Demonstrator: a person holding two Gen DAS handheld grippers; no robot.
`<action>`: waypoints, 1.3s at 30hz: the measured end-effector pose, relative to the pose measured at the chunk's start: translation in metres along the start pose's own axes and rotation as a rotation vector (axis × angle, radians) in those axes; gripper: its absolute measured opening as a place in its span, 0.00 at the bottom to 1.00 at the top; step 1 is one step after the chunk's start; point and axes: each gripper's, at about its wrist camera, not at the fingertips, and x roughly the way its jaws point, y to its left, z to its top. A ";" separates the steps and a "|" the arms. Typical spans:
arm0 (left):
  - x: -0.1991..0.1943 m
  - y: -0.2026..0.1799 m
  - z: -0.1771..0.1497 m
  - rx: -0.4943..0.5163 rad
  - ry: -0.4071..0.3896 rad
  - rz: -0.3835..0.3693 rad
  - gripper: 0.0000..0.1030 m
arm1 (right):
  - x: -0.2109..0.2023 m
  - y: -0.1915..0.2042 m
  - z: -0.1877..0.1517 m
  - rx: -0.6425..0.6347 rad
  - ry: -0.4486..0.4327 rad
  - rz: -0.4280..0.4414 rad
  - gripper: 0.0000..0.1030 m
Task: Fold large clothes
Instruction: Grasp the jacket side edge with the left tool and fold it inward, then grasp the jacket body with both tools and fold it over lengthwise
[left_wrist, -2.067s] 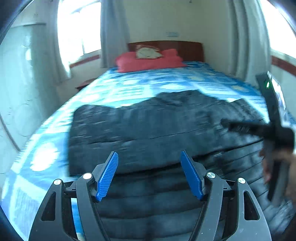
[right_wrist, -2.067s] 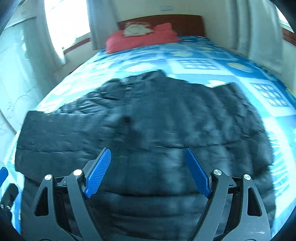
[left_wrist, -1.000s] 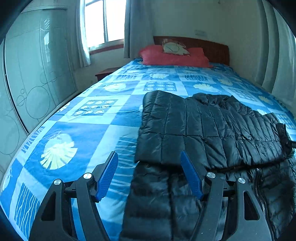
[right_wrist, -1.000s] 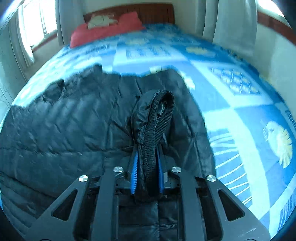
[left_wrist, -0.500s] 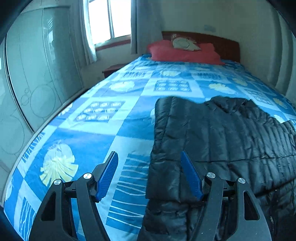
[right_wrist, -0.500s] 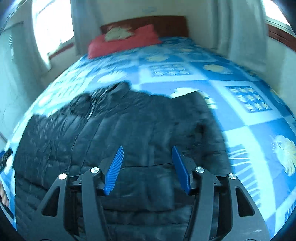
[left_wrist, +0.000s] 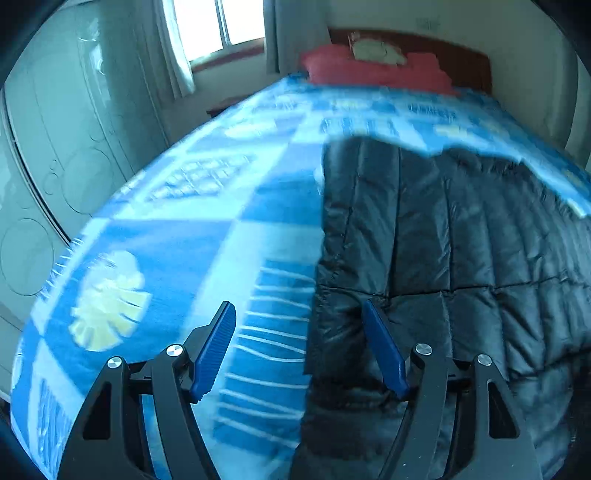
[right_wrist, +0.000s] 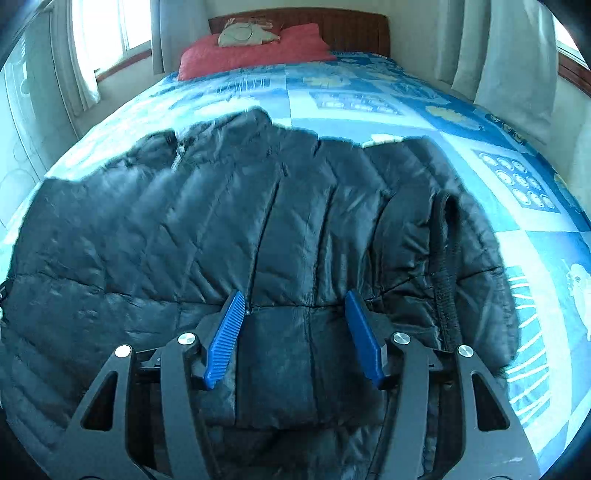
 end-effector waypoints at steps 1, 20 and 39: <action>-0.008 0.003 0.004 -0.017 -0.022 -0.011 0.69 | -0.007 0.003 0.004 -0.003 -0.029 0.002 0.57; 0.110 -0.032 0.056 -0.010 0.136 -0.034 0.76 | 0.077 0.028 0.041 -0.031 0.035 0.011 0.65; 0.083 -0.095 0.049 0.074 0.085 -0.091 0.76 | 0.071 0.102 0.043 -0.145 0.019 0.099 0.68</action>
